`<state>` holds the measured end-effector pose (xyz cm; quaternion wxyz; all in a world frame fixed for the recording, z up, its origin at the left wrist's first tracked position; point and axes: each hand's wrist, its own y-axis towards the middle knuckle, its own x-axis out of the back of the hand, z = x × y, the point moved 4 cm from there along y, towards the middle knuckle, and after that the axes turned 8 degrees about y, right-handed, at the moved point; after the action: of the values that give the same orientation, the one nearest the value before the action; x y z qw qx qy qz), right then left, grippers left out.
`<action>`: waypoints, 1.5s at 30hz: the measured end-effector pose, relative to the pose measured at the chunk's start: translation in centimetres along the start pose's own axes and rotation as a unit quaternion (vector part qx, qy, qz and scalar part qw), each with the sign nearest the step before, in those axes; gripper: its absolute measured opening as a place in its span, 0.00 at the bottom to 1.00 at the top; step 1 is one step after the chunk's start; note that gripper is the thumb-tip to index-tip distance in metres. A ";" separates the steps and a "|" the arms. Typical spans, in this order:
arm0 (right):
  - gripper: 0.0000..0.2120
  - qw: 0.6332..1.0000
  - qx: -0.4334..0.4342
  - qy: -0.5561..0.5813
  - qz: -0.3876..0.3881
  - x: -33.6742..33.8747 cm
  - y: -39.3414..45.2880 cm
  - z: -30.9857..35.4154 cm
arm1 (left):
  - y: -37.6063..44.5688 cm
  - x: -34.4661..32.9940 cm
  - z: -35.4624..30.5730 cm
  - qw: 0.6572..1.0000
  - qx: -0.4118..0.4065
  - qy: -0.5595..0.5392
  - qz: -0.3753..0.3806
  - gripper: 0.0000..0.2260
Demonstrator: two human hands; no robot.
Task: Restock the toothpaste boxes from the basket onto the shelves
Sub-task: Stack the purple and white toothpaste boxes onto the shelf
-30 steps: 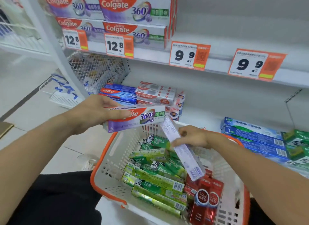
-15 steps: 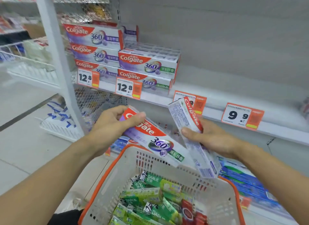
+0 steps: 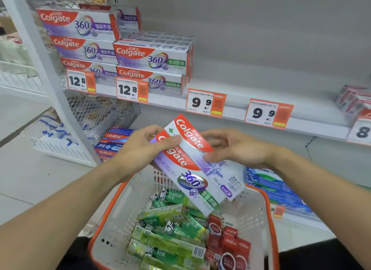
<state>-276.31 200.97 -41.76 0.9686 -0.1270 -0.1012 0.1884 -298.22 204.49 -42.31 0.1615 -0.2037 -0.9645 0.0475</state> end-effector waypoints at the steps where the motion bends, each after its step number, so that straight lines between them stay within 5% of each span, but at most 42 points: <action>1: 0.25 1.000 0.001 0.008 -0.021 0.9 -0.5 -0.1 | 0.1 -0.6 -0.4 1.000 -0.004 -0.010 0.003 0.24; 15: 0.23 0.959 0.115 -0.100 -0.238 15.1 -15.5 -0.7 | 4.5 -16.1 -12.2 0.993 -0.103 -0.036 0.051 0.21; 18: 0.22 0.927 0.161 -0.142 -0.306 18.3 -18.5 -0.6 | 5.5 -19.0 -14.8 0.990 -0.131 -0.039 0.033 0.23; 24: 0.23 0.806 0.204 -0.285 -0.478 24.9 -24.7 2.8 | 6.8 -24.7 -17.1 0.987 -0.126 -0.103 -0.001 0.20; 33: 0.28 0.800 -0.079 -0.482 -0.349 32.7 -23.7 1.9 | 7.1 -26.9 -16.4 0.984 -0.121 -0.127 -0.010 0.28; 45: 0.27 0.800 -0.073 -0.489 -0.340 32.2 -25.1 1.4 | 7.1 -26.3 -15.3 0.985 -0.109 -0.134 -0.021 0.26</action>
<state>-238.93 191.36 -28.51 0.7804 -0.0461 -0.6112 -0.1236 -267.73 200.66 -36.72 0.0085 -0.1914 -0.9809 -0.0346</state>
